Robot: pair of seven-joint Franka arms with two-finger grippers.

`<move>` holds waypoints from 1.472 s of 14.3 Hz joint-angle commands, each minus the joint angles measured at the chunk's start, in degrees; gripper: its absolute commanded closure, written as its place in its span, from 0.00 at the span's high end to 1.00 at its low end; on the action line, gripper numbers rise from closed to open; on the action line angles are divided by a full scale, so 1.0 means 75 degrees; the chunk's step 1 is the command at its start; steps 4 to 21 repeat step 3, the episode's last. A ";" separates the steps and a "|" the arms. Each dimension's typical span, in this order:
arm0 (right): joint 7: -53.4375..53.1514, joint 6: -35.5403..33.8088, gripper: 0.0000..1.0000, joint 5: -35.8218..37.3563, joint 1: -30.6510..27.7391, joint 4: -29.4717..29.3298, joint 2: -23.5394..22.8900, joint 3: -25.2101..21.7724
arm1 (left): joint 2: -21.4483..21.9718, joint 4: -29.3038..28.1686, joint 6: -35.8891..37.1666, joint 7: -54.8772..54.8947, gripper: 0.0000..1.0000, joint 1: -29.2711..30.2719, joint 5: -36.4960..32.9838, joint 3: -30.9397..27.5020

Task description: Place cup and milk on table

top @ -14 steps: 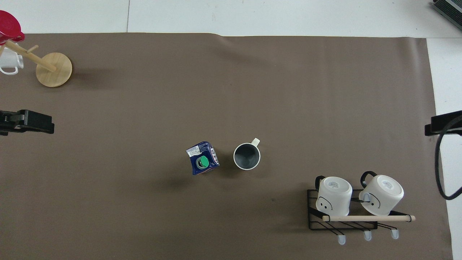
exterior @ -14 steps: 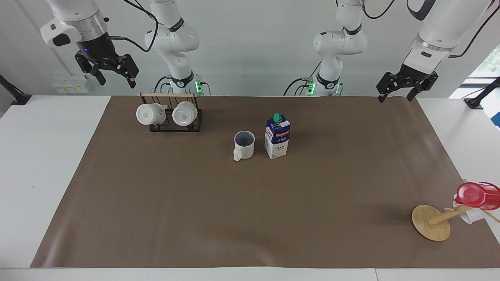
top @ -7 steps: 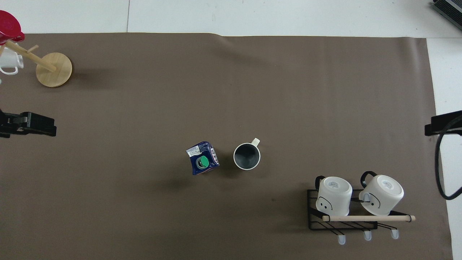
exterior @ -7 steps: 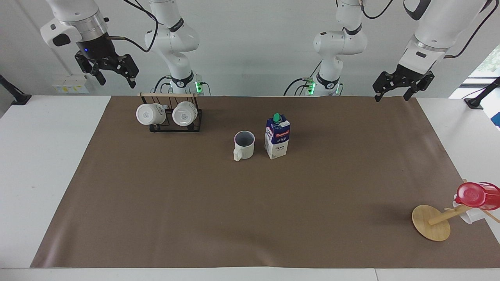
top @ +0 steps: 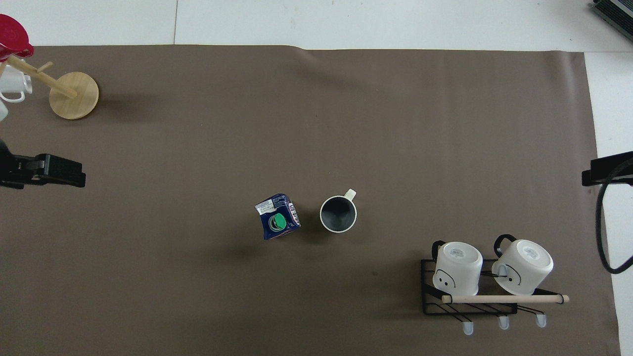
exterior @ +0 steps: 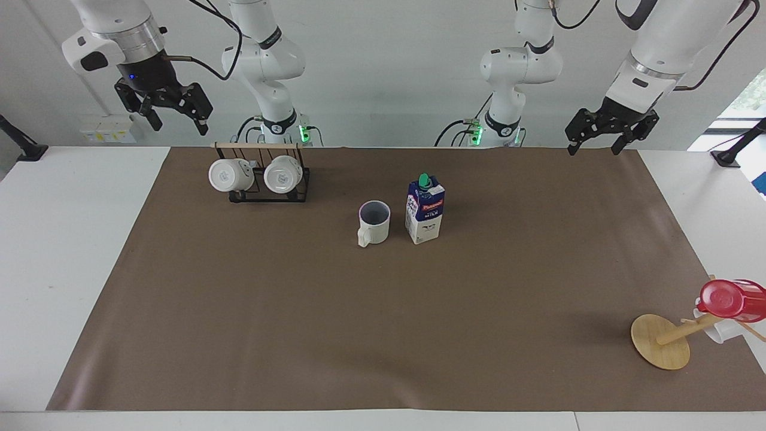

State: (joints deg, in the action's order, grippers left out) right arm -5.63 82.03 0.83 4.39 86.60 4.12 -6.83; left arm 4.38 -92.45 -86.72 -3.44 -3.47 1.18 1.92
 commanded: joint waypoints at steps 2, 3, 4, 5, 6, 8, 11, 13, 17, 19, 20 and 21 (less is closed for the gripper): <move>-0.0117 0.0114 1.00 -0.0005 0.0012 0.0173 0.0153 0.0008 | -0.0010 0.0104 0.0184 0.0096 1.00 0.0006 0.0077 -0.0009; -0.0117 0.0114 1.00 -0.0005 0.0012 0.0173 0.0153 0.0020 | -0.0010 0.0104 0.0184 0.0096 1.00 0.0006 0.0077 -0.0009; -0.0117 0.0114 1.00 -0.0005 0.0012 0.0173 0.0153 0.0020 | -0.0010 0.0104 0.0184 0.0096 1.00 0.0006 0.0077 -0.0009; -0.0117 0.0114 1.00 -0.0005 0.0012 0.0173 0.0153 0.0020 | -0.0010 0.0104 0.0184 0.0096 1.00 0.0006 0.0077 -0.0009; -0.0117 0.0114 1.00 -0.0005 0.0012 0.0173 0.0153 0.0020 | -0.0010 0.0104 0.0184 0.0096 1.00 0.0006 0.0077 -0.0009; -0.0117 0.0114 1.00 -0.0005 0.0012 0.0173 0.0153 0.0020 | -0.0010 0.0104 0.0184 0.0096 1.00 0.0006 0.0077 -0.0009; -0.0117 0.0114 1.00 -0.0005 0.0012 0.0173 0.0153 0.0020 | -0.0010 0.0104 0.0184 0.0096 1.00 0.0006 0.0077 -0.0009; -0.0117 0.0114 1.00 -0.0005 0.0012 0.0173 0.0153 0.0020 | -0.0010 0.0104 0.0184 0.0096 1.00 0.0006 0.0077 -0.0009; -0.0117 0.0114 1.00 -0.0005 0.0012 0.0173 0.0153 0.0020 | -0.0010 0.0104 0.0184 0.0096 1.00 0.0006 0.0077 -0.0009; -0.0117 0.0114 1.00 -0.0005 0.0012 0.0173 0.0153 0.0020 | -0.0010 0.0104 0.0184 0.0096 1.00 0.0006 0.0077 -0.0009; -0.0117 0.0114 1.00 -0.0005 0.0012 0.0173 0.0153 0.0020 | -0.0010 0.0104 0.0184 0.0096 1.00 0.0006 0.0077 -0.0009; -0.0117 0.0114 1.00 -0.0005 0.0012 0.0173 0.0153 0.0020 | -0.0010 0.0104 0.0184 0.0096 1.00 0.0006 0.0077 -0.0009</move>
